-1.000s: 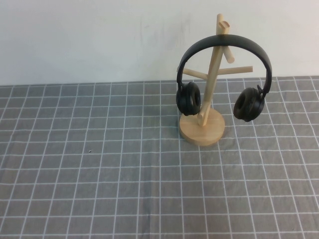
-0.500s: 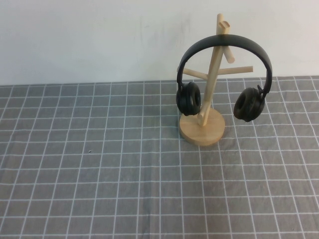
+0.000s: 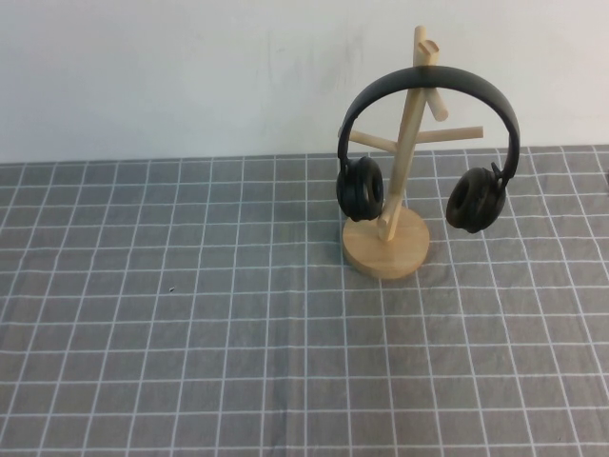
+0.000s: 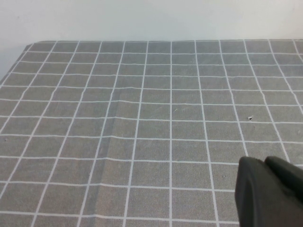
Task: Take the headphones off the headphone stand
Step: Pick up the headphones from the headphone stand
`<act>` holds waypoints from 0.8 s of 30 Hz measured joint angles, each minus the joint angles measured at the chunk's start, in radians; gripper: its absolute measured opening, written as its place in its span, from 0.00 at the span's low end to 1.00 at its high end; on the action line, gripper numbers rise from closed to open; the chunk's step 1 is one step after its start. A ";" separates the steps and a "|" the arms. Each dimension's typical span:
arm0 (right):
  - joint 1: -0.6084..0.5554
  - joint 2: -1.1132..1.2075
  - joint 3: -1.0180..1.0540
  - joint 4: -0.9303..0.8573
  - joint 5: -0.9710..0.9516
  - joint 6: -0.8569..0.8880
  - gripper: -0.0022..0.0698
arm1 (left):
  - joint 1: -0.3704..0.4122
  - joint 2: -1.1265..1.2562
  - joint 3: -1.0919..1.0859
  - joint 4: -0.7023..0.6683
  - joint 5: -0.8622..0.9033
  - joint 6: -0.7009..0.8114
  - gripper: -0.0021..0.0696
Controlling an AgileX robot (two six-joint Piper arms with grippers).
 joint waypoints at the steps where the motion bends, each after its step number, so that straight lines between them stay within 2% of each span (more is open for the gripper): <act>1: 0.024 0.000 0.000 -0.003 -0.035 -0.014 0.31 | 0.000 0.000 0.000 0.000 0.000 0.000 0.02; 5: 0.128 0.002 0.000 -0.003 -0.249 -0.063 0.57 | 0.000 0.000 0.000 0.000 0.000 0.000 0.02; 8: 0.207 0.018 0.000 -0.003 -0.364 -0.197 0.66 | 0.000 0.000 0.000 0.000 0.000 0.000 0.02; 13: 0.305 0.080 0.000 -0.003 -0.429 -0.365 0.66 | 0.000 0.000 0.000 0.000 0.000 0.000 0.02; 22: 0.327 0.257 0.000 0.034 -0.800 -0.380 0.66 | 0.000 0.000 0.000 0.000 0.000 0.000 0.02; 24: 0.327 0.290 0.000 0.043 -0.858 -0.380 0.63 | 0.000 0.000 0.000 0.000 0.000 0.000 0.02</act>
